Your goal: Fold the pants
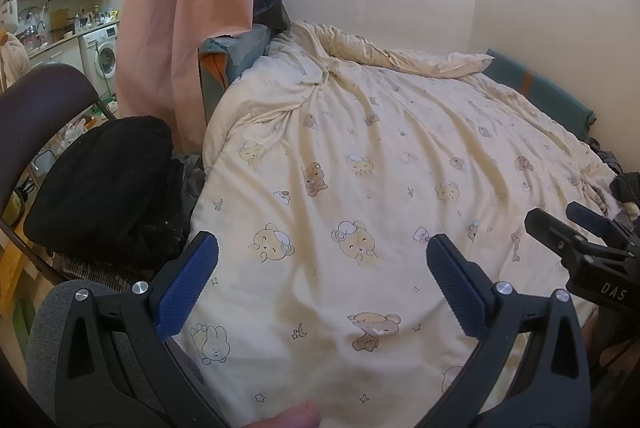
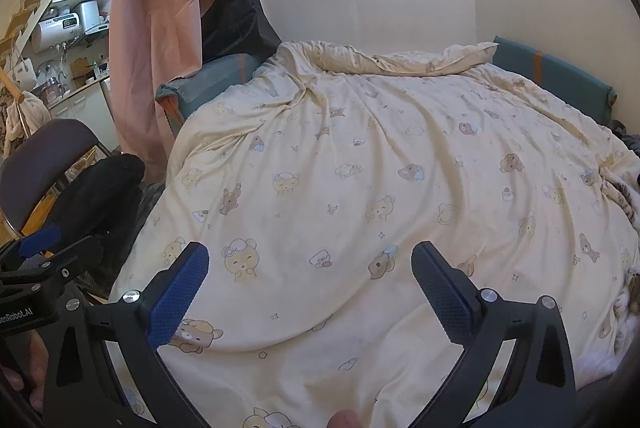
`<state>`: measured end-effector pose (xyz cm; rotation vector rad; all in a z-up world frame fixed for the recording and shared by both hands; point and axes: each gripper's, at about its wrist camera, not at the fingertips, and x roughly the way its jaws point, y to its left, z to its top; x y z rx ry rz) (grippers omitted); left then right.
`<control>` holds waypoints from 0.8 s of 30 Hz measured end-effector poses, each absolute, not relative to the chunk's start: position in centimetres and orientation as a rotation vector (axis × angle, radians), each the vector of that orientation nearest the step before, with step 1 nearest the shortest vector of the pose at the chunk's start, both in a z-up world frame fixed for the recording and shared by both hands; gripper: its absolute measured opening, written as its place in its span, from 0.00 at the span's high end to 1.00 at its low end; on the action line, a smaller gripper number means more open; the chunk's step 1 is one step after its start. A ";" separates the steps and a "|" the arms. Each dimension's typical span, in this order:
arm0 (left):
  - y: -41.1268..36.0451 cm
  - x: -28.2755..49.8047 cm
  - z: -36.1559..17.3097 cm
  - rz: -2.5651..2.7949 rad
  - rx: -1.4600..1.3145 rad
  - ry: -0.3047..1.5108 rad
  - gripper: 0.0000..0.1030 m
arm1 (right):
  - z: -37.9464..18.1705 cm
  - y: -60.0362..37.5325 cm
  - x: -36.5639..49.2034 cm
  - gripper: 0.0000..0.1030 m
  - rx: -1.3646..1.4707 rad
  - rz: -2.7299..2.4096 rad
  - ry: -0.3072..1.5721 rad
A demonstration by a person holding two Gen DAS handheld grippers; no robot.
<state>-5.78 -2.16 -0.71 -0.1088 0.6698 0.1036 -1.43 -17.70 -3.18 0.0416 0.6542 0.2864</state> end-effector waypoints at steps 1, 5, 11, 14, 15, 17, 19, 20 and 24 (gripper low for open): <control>-2.2 -5.8 -0.7 0.103 -0.109 0.670 0.00 | -3.2 -17.7 -1.4 0.00 0.040 0.287 0.654; -2.2 -5.8 -0.7 0.104 -0.113 0.669 0.00 | -3.2 -17.7 -1.3 0.00 0.037 0.288 0.656; -2.2 -5.8 -0.7 0.101 -0.117 0.669 0.00 | -3.2 -17.7 -1.4 0.00 0.039 0.287 0.654; -2.3 -5.8 -0.7 0.103 -0.117 0.670 0.00 | -3.2 -17.7 -1.3 0.00 0.039 0.288 0.655; -2.3 -5.8 -0.7 0.103 -0.117 0.671 0.00 | -3.2 -17.7 -1.3 0.00 0.039 0.287 0.655; -2.3 -5.8 -0.7 0.102 -0.116 0.672 0.00 | -3.2 -17.7 -1.5 0.00 0.037 0.281 0.654; -2.3 -5.8 -0.7 0.102 -0.116 0.672 0.00 | -3.2 -17.9 -1.6 0.00 0.053 0.282 0.656; -2.3 -5.8 -0.7 0.102 -0.117 0.672 0.00 | -3.3 -17.9 -1.6 0.00 0.057 0.282 0.659; -2.2 -5.7 -0.7 0.101 -0.117 0.673 0.00 | -3.5 -17.9 -1.6 0.00 0.057 0.280 0.664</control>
